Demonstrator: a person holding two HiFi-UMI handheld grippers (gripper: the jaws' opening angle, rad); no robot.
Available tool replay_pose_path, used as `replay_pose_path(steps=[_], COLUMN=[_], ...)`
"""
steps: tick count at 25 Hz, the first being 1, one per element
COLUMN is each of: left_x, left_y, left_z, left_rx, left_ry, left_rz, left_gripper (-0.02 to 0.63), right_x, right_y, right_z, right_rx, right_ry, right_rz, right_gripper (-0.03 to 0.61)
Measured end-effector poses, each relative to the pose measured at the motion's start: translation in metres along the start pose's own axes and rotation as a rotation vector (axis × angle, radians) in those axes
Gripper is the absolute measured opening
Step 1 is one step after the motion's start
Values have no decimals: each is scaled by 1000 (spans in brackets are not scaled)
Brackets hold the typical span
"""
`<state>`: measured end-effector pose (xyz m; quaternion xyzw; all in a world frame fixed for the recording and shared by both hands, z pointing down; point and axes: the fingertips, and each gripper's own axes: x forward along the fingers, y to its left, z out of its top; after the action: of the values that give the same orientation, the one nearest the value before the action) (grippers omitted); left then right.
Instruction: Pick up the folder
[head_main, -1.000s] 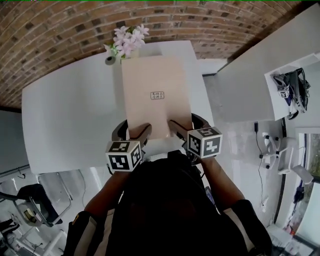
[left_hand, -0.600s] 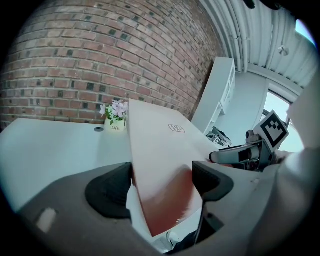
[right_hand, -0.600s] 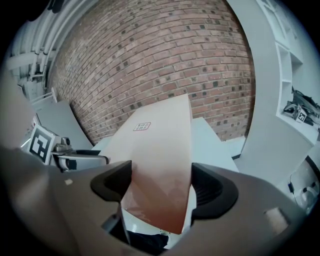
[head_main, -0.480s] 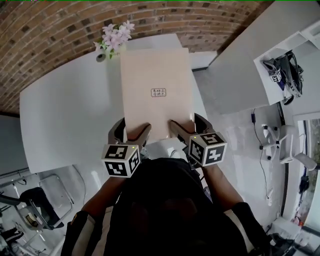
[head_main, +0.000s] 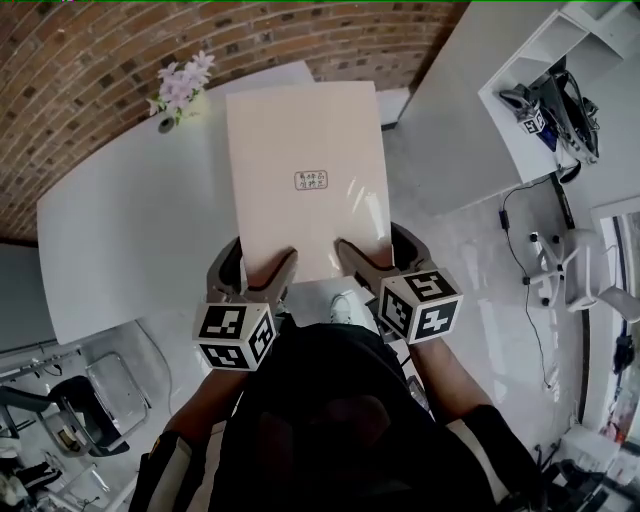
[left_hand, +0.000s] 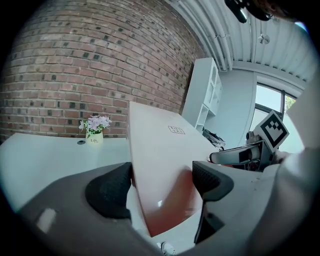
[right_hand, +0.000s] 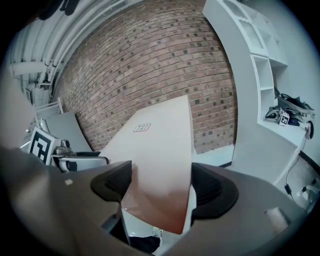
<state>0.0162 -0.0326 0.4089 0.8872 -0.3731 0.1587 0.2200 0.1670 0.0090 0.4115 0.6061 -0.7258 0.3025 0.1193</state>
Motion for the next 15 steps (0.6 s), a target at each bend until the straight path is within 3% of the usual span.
replay_pose_path(steps=[6,15], left_x=[-4,-13], left_y=[-45,-70], left_z=[-8,-24], left_rx=[24,21], left_ry=[-29,-53], left_rz=[33,76], left_gripper=[387,388], right_x=[-35,-54], right_y=[-24,-34], right_z=[-8,-23], right_rx=[-24,-48], right_ry=[-24,-37], right_rz=[26,59], right_gripper=[374,374])
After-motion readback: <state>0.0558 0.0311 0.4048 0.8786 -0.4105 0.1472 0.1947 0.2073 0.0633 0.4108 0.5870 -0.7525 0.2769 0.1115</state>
